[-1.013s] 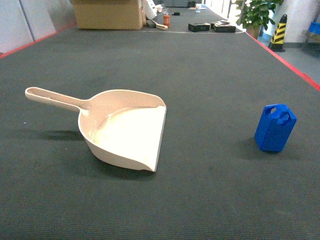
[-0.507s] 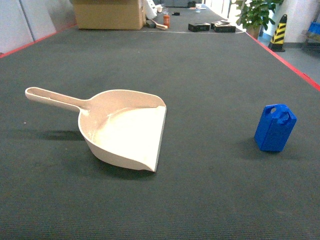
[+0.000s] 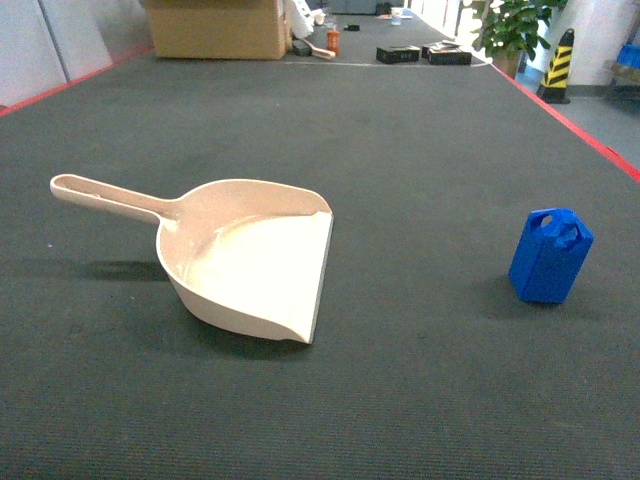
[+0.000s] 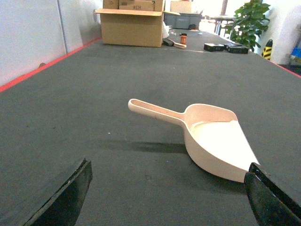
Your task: Place part in tray to right shelf
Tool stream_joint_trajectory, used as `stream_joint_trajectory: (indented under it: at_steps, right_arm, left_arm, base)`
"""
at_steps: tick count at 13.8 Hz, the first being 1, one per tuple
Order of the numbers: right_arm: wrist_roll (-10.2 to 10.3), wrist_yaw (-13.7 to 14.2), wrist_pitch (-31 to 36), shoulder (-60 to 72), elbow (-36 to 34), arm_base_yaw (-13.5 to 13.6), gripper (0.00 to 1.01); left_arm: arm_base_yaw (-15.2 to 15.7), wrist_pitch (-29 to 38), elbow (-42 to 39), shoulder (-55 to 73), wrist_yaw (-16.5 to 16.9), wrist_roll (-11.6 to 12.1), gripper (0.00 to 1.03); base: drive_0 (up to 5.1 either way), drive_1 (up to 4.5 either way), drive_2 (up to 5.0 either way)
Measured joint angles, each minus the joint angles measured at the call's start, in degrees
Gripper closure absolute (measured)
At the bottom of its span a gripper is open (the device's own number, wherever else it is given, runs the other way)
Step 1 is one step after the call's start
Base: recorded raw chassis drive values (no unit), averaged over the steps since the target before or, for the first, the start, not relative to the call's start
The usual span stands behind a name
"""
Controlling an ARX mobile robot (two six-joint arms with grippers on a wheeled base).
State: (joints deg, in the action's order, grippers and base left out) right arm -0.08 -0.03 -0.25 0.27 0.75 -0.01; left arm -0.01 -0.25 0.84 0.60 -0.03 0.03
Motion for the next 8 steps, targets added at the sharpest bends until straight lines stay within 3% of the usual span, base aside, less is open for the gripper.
stream_joint_trajectory:
  at_steps: [8]
  right_arm:
    - [0.0, 0.0, 0.0, 0.0, 0.0, 0.0, 0.03]
  left_arm:
    - [0.0, 0.0, 0.0, 0.0, 0.0, 0.0, 0.05]
  base:
    - [0.0, 0.0, 0.0]
